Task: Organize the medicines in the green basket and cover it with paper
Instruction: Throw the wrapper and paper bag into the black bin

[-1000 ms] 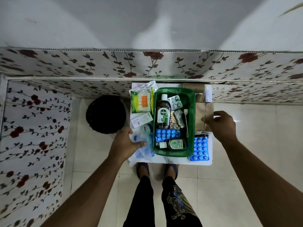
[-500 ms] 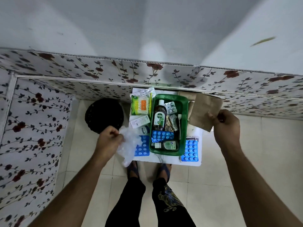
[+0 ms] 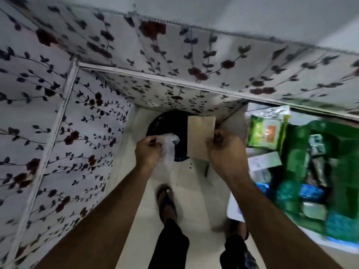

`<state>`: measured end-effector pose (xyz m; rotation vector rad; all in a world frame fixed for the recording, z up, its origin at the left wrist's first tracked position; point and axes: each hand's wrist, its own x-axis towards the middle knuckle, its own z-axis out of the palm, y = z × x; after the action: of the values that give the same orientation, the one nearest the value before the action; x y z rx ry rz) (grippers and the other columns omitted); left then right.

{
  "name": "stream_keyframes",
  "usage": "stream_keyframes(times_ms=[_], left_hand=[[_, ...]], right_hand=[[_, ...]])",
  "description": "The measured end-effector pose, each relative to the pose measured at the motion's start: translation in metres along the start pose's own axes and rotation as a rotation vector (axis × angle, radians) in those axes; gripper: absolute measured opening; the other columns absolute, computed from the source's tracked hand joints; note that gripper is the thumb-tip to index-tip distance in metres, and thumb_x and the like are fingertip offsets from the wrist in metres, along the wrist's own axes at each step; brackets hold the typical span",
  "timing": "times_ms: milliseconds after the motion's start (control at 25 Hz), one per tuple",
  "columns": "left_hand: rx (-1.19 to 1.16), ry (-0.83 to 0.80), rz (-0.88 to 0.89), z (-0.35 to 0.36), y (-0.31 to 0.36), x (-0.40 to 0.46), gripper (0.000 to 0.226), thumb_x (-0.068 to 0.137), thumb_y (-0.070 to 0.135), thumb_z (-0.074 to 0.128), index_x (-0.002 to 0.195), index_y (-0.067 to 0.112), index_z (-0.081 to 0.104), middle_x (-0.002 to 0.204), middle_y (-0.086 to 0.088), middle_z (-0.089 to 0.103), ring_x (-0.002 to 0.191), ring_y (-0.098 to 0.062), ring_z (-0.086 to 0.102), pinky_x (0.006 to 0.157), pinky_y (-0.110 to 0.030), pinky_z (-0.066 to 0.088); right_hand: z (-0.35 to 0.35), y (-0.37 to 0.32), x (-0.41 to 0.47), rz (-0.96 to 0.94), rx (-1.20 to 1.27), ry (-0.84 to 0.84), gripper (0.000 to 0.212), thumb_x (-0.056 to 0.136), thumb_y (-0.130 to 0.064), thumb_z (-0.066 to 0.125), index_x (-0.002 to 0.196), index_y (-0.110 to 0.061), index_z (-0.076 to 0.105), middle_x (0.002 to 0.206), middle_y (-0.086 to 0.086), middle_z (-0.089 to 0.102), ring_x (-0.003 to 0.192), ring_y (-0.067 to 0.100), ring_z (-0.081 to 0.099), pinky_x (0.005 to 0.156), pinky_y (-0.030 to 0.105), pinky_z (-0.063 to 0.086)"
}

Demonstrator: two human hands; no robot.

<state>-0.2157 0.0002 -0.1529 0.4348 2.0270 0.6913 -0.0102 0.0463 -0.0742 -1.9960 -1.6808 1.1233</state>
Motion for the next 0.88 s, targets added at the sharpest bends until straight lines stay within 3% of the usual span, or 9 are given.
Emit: stream_keyframes(times_ms=[80,200,320,440,560,680,800,880], left_hand=[[0.018,0.029,-0.031,0.006,-0.027,0.055,0.016,0.084,0.009,0.059,0.084,0.020,0.071,0.091,-0.015,0.074,0.083,-0.032,0.069,0.074,-0.038,0.059],[0.105,0.012,0.024,0.030,-0.057,0.127,0.019,0.084,0.006,0.057,0.076,0.019,0.069,0.083,-0.004,0.069,0.076,-0.023,0.065,0.062,-0.024,0.051],[0.083,-0.005,0.015,0.054,-0.083,0.188,0.019,0.084,0.002,0.061,0.078,0.019,0.064,0.084,-0.004,0.066,0.074,-0.022,0.065,0.067,-0.026,0.058],[0.101,-0.039,-0.018,0.070,-0.118,0.233,0.018,0.078,0.019,0.067,0.096,0.021,0.067,0.094,-0.007,0.071,0.084,-0.027,0.069,0.080,-0.039,0.059],[0.106,-0.101,-0.043,0.072,-0.122,0.235,0.028,0.071,0.029,0.069,0.099,0.023,0.063,0.097,-0.011,0.071,0.092,-0.033,0.070,0.082,-0.049,0.059],[0.108,-0.122,-0.033,0.057,-0.102,0.205,0.029,0.081,0.022,0.064,0.109,0.016,0.067,0.094,-0.005,0.068,0.095,-0.028,0.068,0.089,-0.043,0.057],[0.099,-0.156,-0.006,0.035,-0.081,0.161,0.017,0.075,0.025,0.059,0.087,0.027,0.071,0.093,-0.005,0.073,0.094,-0.028,0.070,0.090,-0.046,0.056],[0.100,-0.182,0.010,0.024,-0.066,0.132,0.017,0.070,0.032,0.057,0.076,0.039,0.071,0.091,-0.005,0.074,0.092,-0.029,0.071,0.088,-0.048,0.057]], right_hand=[[0.071,0.010,0.028,0.087,-0.150,-0.058,0.019,0.086,-0.028,0.052,0.093,-0.014,0.063,0.093,0.010,0.071,0.088,0.038,0.065,0.066,0.033,0.047],[0.160,0.042,0.073,0.176,-0.202,-0.118,0.020,0.093,-0.026,0.045,0.081,-0.013,0.054,0.088,0.014,0.066,0.086,0.039,0.065,0.063,0.034,0.046],[0.216,0.076,0.106,0.221,-0.242,-0.123,0.032,0.098,-0.037,0.040,0.080,-0.015,0.054,0.089,0.013,0.065,0.090,0.036,0.065,0.070,0.036,0.049],[0.248,0.096,0.130,0.266,-0.228,-0.133,0.038,0.097,-0.042,0.043,0.079,-0.012,0.058,0.074,0.006,0.056,0.082,0.033,0.062,0.068,0.034,0.047],[0.254,0.102,0.137,0.290,-0.231,-0.154,0.027,0.086,-0.034,0.055,0.087,-0.011,0.068,0.082,0.009,0.066,0.080,0.033,0.065,0.066,0.030,0.046],[0.229,0.085,0.115,0.288,-0.229,-0.168,0.024,0.087,-0.024,0.055,0.105,-0.015,0.068,0.096,0.008,0.068,0.084,0.029,0.060,0.070,0.030,0.045],[0.191,0.056,0.083,0.281,-0.163,-0.161,0.029,0.089,-0.028,0.054,0.114,-0.022,0.066,0.108,0.008,0.071,0.099,0.032,0.065,0.080,0.035,0.054],[0.164,0.038,0.060,0.253,-0.165,-0.173,0.027,0.089,-0.032,0.053,0.113,-0.025,0.064,0.106,0.005,0.073,0.097,0.030,0.067,0.080,0.030,0.049]])
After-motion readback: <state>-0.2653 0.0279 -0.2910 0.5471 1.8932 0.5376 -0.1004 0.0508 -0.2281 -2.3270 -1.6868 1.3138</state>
